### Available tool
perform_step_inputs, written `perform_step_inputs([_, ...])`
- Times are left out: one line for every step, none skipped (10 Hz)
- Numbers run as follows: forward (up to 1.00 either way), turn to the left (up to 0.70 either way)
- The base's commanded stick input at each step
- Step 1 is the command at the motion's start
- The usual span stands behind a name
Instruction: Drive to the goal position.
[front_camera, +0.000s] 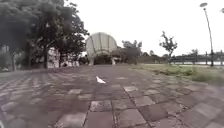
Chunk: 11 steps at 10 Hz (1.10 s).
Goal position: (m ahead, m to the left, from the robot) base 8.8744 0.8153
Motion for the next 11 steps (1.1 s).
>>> perform_step_inputs([1.00, 0.00])
perform_step_inputs([1.00, 0.00])
perform_step_inputs([1.00, 0.00])
perform_step_inputs([1.00, 0.00])
perform_step_inputs([1.00, 0.00])
perform_step_inputs([1.00, 0.00])
perform_step_inputs([1.00, 0.00])
perform_step_inputs([1.00, 0.00])
perform_step_inputs([1.00, 0.00])
perform_step_inputs([1.00, 0.00])
perform_step_inputs([1.00, 0.00])
